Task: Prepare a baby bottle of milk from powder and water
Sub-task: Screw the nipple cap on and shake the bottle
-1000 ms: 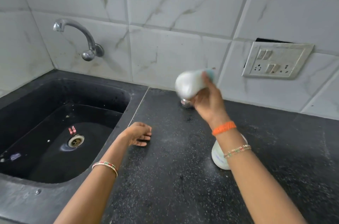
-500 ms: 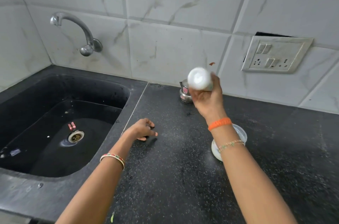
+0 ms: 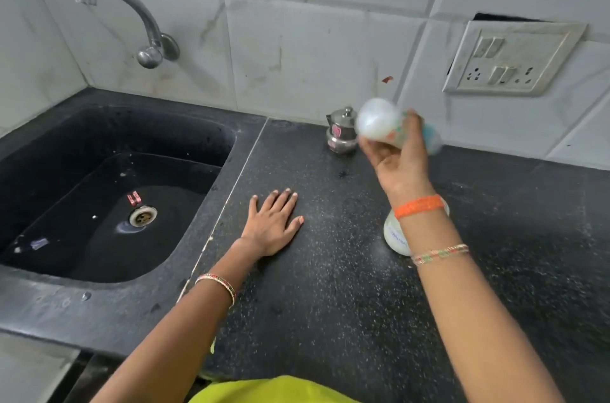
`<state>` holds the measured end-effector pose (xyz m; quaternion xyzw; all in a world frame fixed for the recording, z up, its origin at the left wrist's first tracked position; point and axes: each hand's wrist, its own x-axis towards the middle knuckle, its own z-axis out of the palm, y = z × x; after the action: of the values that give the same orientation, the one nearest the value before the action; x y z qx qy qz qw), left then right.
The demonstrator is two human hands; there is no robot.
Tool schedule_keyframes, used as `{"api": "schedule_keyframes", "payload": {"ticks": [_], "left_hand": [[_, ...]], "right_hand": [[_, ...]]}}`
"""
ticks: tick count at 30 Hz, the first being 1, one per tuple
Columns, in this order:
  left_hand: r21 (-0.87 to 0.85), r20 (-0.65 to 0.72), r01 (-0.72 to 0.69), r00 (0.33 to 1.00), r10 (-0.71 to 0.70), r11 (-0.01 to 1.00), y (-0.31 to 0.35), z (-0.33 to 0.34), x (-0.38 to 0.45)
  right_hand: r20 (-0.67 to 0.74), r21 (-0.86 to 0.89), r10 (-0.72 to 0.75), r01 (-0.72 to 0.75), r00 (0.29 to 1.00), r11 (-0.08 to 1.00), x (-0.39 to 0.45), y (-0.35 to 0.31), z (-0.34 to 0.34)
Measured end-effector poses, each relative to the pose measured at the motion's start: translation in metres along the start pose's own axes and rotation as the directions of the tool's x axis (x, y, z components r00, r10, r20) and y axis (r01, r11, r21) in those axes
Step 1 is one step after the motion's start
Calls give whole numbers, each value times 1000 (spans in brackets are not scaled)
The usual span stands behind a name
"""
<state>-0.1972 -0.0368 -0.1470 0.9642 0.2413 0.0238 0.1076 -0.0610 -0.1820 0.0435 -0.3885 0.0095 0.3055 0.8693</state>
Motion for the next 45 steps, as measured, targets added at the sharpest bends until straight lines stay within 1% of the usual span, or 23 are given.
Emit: {"api": "schedule_keyframes", "payload": {"ticks": [2, 4, 6, 7, 10, 11, 14, 15, 18, 19, 21, 23, 27, 30, 31, 34, 35, 36, 38, 39, 41, 43, 45], "left_hand": [[1, -13, 0, 1000, 0, 1000, -1, 1, 1], [-19, -26, -6, 1000, 5, 1000, -2, 3, 1], [-37, -42, -2, 999, 0, 999, -2, 3, 0], [-40, -44, 3, 999, -5, 999, -2, 3, 0], [-46, -48, 9, 999, -12, 999, -2, 2, 1], [-48, -48, 9, 999, -11, 999, -2, 2, 0], [-63, -57, 8, 998, -11, 998, -3, 3, 0], [-66, -61, 11, 998, -15, 998, -2, 3, 0], [-66, -67, 9, 998, -14, 998, -2, 2, -1], [-68, -67, 9, 998, -13, 998, -2, 2, -1], [-72, -67, 9, 998, -14, 997, -2, 1, -2], [-86, -62, 14, 998, -19, 996, 0, 1, -1], [-259, -250, -86, 968, 19, 962, 0, -6, -6], [-413, -333, -179, 942, 35, 893, 2, -12, -17], [-423, -336, -194, 941, 45, 885, 3, -14, -19], [-446, -324, -193, 945, 43, 874, 6, -17, -19], [-458, -321, -190, 946, 38, 868, 5, -18, -19], [-460, -313, -188, 949, 39, 868, 5, -18, -18], [-441, -301, -186, 952, 51, 878, 5, -18, -19], [-427, -300, -187, 952, 56, 885, 5, -18, -20], [-416, -294, -183, 954, 58, 891, 6, -17, -20], [-434, -292, -176, 955, 46, 884, 5, -17, -19], [-459, -293, -171, 956, 33, 872, 3, -17, -17]], "right_hand": [[30, -197, 100, -93, 994, 976, -1, 7, -10], [6, -80, 65, -65, 998, 995, -4, 6, -7], [-136, 124, -64, 82, 989, 989, -1, 6, -7], [-126, 91, -72, 84, 989, 992, -4, 8, -7], [75, -289, 134, -108, 988, 951, -10, 18, -15], [83, -264, 150, -124, 985, 957, -11, 17, -13], [-50, 160, -44, 52, 998, 986, -3, 10, -3], [-41, 140, -53, 58, 998, 988, -4, 10, -1], [100, -312, 158, -120, 982, 943, -9, 12, -7], [108, -330, 173, -129, 979, 935, -9, 6, -9], [78, -46, 51, -47, 996, 998, -6, -9, -7], [-1, 188, -102, 100, 995, 977, -3, -17, -6], [88, -145, 49, -35, 995, 989, -7, -11, -15], [-86, 111, -88, 98, 992, 989, -3, -16, -10], [-135, 113, -142, 157, 981, 981, -2, -12, -9], [5, -259, -61, 60, 998, 964, -7, 6, -12], [26, -289, -35, 41, 999, 956, -8, 8, -13], [15, -241, -44, 47, 999, 969, -9, 7, -11], [-102, 21, -149, 152, 984, 988, -5, 1, -7], [-114, 52, -191, 198, 975, 979, -4, 1, -6], [52, -198, -151, 158, 987, 967, -10, 8, -9], [228, -506, -77, 186, 971, 842, -15, 18, -17], [293, -535, -157, 298, 943, 790, -16, 18, -18]]}}
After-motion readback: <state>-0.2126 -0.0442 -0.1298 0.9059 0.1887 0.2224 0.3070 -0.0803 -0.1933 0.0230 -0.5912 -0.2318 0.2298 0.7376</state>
